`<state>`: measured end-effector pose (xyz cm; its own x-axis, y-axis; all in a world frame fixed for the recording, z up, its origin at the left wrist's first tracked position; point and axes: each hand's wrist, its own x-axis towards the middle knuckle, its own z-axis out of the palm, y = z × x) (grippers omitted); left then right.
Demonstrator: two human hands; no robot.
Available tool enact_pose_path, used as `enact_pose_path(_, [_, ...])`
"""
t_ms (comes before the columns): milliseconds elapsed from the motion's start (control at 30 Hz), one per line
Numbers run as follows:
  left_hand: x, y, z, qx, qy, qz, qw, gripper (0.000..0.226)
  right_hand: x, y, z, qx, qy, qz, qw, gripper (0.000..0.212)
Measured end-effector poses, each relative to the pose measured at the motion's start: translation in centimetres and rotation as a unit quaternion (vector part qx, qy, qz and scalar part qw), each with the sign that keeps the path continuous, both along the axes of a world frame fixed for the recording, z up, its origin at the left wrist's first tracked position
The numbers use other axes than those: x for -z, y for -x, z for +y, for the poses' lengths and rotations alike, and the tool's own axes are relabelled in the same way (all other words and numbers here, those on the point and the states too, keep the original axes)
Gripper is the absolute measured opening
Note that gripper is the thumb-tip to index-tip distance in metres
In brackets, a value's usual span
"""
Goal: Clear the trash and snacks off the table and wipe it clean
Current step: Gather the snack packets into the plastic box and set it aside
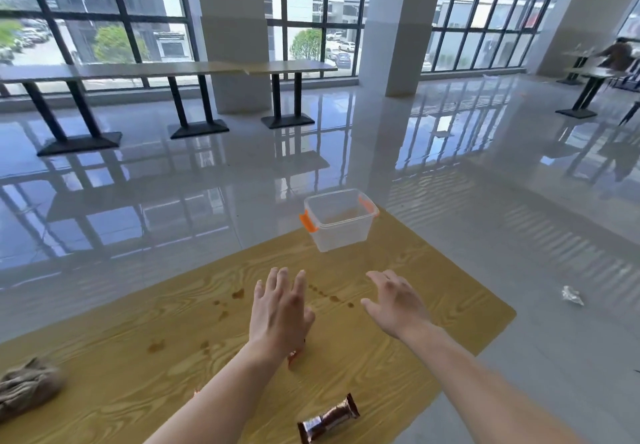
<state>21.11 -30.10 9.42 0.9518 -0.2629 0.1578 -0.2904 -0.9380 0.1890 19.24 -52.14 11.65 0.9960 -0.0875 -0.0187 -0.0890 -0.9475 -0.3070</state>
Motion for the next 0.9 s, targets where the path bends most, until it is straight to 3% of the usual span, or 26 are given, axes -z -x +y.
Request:
enact_pose_path(267, [1.3, -9.5, -3.7, -0.056, 0.026, 0.025, 0.998, 0.064, 1.1, -12.5, -4.5, 0.005, -0.038, -0.007, 0.999, 0.053])
enact_pose_path(433, [1.9, -17.1, -8.0, -0.110, 0.094, 0.064, 0.987, 0.060, 2.1, -21.7, -8.7, -0.008, -0.039, 0.001, 0.999, 0.045])
enact_pose_path(567, [2.4, -22.8, -10.7, -0.165, 0.166, 0.098, 0.967, 0.053, 3.2, -28.2, -11.5, -0.035, -0.073, -0.002, 0.997, 0.076])
enact_pose_path(700, [3.9, -27.6, -12.0, -0.199, 0.182, 0.113, 0.956, 0.051, 5.0, -33.7, -13.4, -0.031, -0.059, 0.022, 0.998, 0.058])
enact_pose_path(900, [6.1, -32.2, -13.2, -0.248, 0.202, 0.163, 0.934, 0.052, 7.4, -38.1, -14.3, -0.021, -0.044, 0.070, 0.996, 0.052])
